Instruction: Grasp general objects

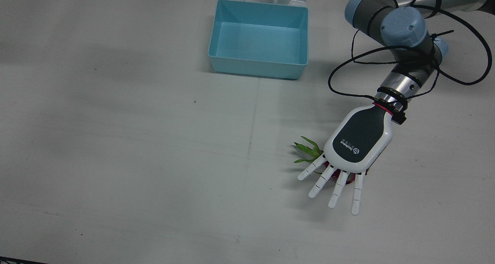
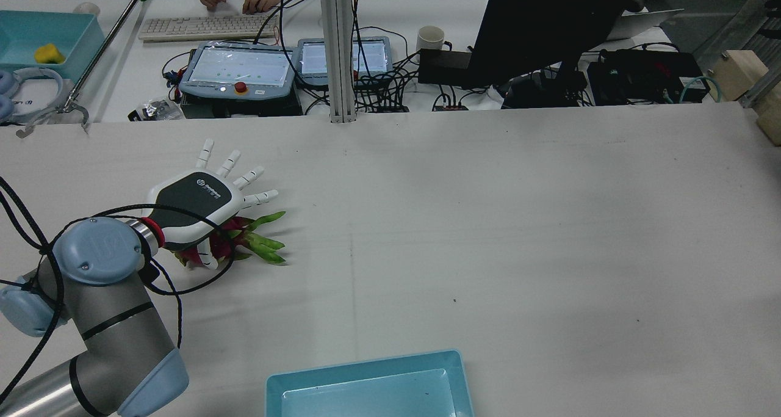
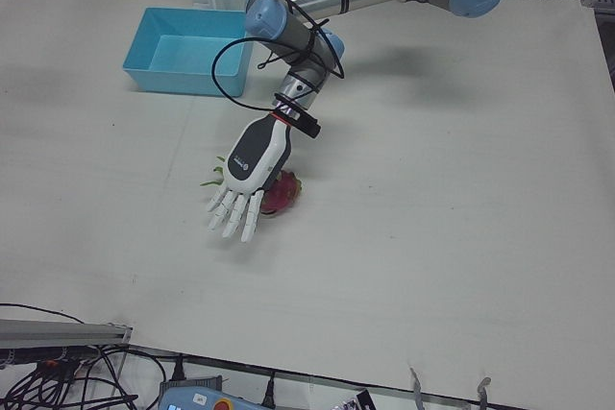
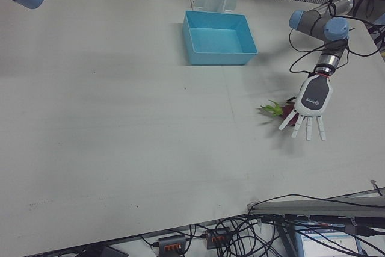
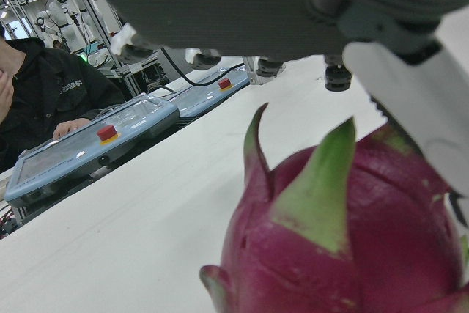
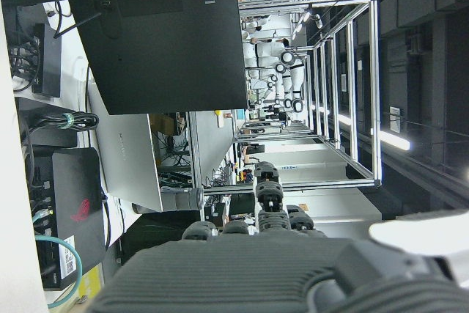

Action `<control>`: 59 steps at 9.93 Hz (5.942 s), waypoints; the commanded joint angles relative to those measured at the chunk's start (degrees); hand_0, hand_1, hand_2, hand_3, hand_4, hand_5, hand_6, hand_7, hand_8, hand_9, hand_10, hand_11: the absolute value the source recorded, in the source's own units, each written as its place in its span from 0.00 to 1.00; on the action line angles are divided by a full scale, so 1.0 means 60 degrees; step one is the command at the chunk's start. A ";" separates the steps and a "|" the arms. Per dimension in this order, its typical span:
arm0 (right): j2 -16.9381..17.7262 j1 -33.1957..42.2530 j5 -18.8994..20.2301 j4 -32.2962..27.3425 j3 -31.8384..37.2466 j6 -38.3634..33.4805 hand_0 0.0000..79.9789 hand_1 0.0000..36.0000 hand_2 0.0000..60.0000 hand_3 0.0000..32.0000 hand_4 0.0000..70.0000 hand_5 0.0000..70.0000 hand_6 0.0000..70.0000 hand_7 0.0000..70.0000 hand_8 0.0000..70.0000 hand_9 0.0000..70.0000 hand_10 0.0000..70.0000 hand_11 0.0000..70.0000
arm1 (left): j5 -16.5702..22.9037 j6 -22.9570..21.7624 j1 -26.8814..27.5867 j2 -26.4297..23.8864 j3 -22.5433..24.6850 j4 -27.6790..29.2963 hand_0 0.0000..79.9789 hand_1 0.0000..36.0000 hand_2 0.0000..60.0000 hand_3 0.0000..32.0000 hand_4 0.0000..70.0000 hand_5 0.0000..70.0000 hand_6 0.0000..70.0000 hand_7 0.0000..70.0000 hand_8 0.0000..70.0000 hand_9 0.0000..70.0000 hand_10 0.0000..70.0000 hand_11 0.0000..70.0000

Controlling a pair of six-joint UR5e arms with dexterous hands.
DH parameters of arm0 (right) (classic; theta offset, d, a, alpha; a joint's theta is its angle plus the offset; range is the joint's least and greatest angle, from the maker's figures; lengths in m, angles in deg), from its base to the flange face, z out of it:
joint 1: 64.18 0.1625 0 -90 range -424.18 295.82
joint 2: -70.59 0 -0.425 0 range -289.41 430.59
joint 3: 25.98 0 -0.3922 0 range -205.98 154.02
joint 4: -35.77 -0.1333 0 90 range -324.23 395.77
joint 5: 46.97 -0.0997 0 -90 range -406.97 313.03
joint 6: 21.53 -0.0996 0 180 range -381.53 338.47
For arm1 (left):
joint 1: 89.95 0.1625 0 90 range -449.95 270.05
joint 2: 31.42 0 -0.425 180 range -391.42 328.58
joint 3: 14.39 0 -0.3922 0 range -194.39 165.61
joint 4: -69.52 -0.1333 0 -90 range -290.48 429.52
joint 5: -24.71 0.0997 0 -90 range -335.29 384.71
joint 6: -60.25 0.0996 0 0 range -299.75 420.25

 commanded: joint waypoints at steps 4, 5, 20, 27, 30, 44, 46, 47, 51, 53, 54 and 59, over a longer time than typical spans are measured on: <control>0.0000 0.0000 0.0000 0.0000 -0.0015 0.0015 0.00 0.00 0.00 0.00 0.00 0.00 0.00 0.00 0.00 0.00 0.00 0.00 | 0.0008 -0.0086 -0.0558 -0.0016 -0.0789 0.0465 0.74 0.90 0.29 0.98 0.00 0.00 0.00 0.05 0.00 0.00 0.00 0.00; 0.0000 0.0000 0.0000 0.0000 -0.0015 0.0015 0.00 0.00 0.00 0.00 0.00 0.00 0.00 0.00 0.00 0.00 0.00 0.00 | 0.0008 -0.0100 -0.0543 -0.0059 -0.0980 0.0553 0.73 0.90 0.30 0.99 0.00 0.00 0.00 0.05 0.00 0.00 0.00 0.00; 0.0000 0.0000 0.0000 0.0000 -0.0029 0.0015 0.00 0.00 0.00 0.00 0.00 0.00 0.00 0.00 0.00 0.00 0.00 0.00 | 0.0111 -0.0275 -0.0514 -0.0089 -0.0879 0.0656 0.61 0.45 0.14 0.00 0.31 0.63 0.00 0.07 0.00 0.00 0.00 0.00; 0.0000 0.0000 0.0000 0.0000 -0.0029 0.0015 0.00 0.00 0.00 0.00 0.00 0.00 0.00 0.00 0.00 0.00 0.00 0.00 | 0.0767 -0.1295 -0.0499 -0.0221 0.0088 0.0393 0.47 0.88 1.00 0.00 0.59 0.68 0.00 0.17 0.00 0.01 0.00 0.00; 0.0000 0.0000 0.0000 0.0000 -0.0029 0.0015 0.00 0.00 0.00 0.00 0.00 0.00 0.00 0.00 0.00 0.00 0.00 0.00 | 0.1061 -0.1873 -0.0529 -0.0192 0.1238 -0.0234 0.43 0.91 1.00 0.00 0.63 0.65 0.00 0.20 0.00 0.02 0.00 0.00; 0.0000 0.0000 0.0000 0.0000 -0.0029 0.0015 0.00 0.00 0.00 0.00 0.00 0.00 0.00 0.00 0.00 0.00 0.00 0.00 | 0.2118 -0.2458 0.2577 -0.3444 0.2065 -0.3518 0.59 0.97 1.00 0.00 0.61 0.67 0.03 0.27 0.00 0.03 0.00 0.00; 0.0000 0.0000 0.0000 0.0000 -0.0029 0.0015 0.00 0.00 0.00 0.00 0.00 0.00 0.00 0.00 0.00 0.00 0.00 0.00 | 0.2205 -0.2444 0.2591 -0.3429 0.2094 -0.3737 0.59 0.83 1.00 0.00 0.61 0.66 0.01 0.24 0.00 0.03 0.00 0.00; 0.0000 0.0000 0.0000 0.0000 -0.0029 0.0015 0.00 0.00 0.00 0.00 0.00 0.00 0.00 0.00 0.00 0.00 0.00 0.00 | 0.2220 -0.2444 0.2606 -0.3356 0.2095 -0.3782 0.60 0.56 0.64 0.00 0.55 0.57 0.00 0.21 0.00 0.02 0.00 0.00; 0.0000 0.0000 0.0000 0.0000 -0.0029 0.0015 0.00 0.00 0.00 0.00 0.00 0.00 0.00 0.00 0.00 0.00 0.00 0.00 | 0.2206 -0.2444 0.2767 -0.3341 0.2095 -0.3943 0.59 0.27 0.00 0.00 0.00 0.00 0.00 0.08 0.00 0.00 0.00 0.00; 0.0000 0.0000 0.0000 0.0000 -0.0029 0.0015 0.00 0.00 0.00 0.00 0.00 0.00 0.00 0.00 0.00 0.00 0.00 0.00 | 0.2206 -0.2444 0.2753 -0.3341 0.2095 -0.3958 0.58 0.20 0.00 0.27 0.00 0.00 0.00 0.02 0.00 0.00 0.00 0.00; 0.0000 0.0000 0.0000 0.0000 -0.0029 0.0015 0.00 0.00 0.00 0.00 0.00 0.00 0.00 0.00 0.00 0.00 0.00 0.00 | 0.2206 -0.2444 0.2738 -0.3326 0.2095 -0.4001 0.58 0.15 0.00 0.28 0.00 0.00 0.00 0.03 0.00 0.00 0.00 0.00; 0.0000 0.0000 0.0000 0.0000 -0.0029 0.0015 0.00 0.00 0.00 0.00 0.00 0.00 0.00 0.00 0.00 0.00 0.00 0.00 | 0.2177 -0.2459 0.2606 -0.3137 0.2153 -0.3696 0.56 0.09 0.00 0.47 0.00 0.00 0.00 0.02 0.00 0.00 0.00 0.00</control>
